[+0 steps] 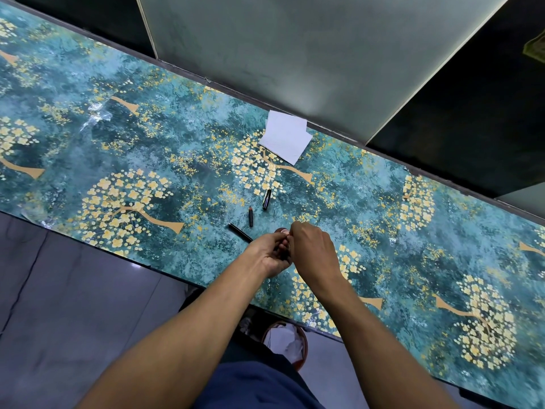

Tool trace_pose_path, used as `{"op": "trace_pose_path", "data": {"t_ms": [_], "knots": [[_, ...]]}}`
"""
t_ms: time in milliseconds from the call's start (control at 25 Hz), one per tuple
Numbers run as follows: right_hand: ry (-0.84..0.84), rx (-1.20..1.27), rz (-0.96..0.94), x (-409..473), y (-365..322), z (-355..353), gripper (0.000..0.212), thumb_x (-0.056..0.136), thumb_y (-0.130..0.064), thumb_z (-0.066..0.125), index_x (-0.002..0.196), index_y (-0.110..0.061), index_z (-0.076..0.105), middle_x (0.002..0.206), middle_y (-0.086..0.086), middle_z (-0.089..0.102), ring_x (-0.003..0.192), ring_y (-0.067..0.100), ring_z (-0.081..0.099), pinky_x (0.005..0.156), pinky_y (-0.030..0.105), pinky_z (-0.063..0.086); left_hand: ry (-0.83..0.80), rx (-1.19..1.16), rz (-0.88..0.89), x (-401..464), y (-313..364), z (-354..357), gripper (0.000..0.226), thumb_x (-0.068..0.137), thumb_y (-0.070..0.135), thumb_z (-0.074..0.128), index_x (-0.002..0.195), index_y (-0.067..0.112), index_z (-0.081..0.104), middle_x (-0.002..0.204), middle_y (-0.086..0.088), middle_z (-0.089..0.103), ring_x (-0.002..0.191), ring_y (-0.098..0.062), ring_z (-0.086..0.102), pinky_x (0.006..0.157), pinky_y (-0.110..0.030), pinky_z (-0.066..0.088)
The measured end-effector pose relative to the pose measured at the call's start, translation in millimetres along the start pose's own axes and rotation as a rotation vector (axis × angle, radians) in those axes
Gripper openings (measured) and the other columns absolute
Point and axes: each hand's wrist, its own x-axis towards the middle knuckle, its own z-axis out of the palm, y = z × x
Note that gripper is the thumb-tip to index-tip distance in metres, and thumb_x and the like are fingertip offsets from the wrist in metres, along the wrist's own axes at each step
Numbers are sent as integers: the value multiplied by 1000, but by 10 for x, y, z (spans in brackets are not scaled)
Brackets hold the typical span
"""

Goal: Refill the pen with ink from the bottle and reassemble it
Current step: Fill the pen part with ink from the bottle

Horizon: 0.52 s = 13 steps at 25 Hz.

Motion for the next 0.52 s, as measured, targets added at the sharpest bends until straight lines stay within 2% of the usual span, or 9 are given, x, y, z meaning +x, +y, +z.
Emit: {"op": "trace_pose_path", "data": {"t_ms": [240,320,520], "knots": [[-15,-51,42,-7,8,34,24,104,-26,43,100,-9,60,97,13,65,86,35,64,61,35,32,-5,-66,-14,0,-9,-10,23,90,7,66,69,5,59,50,-3,51,31,-8,45,47,-17,50],[-6,4,26,-16,22,32,19,103,-27,47,101,-11,59,96,12,64,84,35,62,61,35,33,-6,-77,-15,6,-10,-15,24,89,5,67,67,4,57,47,-4,49,32,-7,44,49,-17,49],[-44,69,-24,-13,26,-39,6,94,-12,55,98,-10,59,94,13,62,79,32,57,61,34,34,-11,20,-7,1,-18,-17,29,94,9,60,65,6,54,41,-2,47,30,-7,41,45,-15,44]]}}
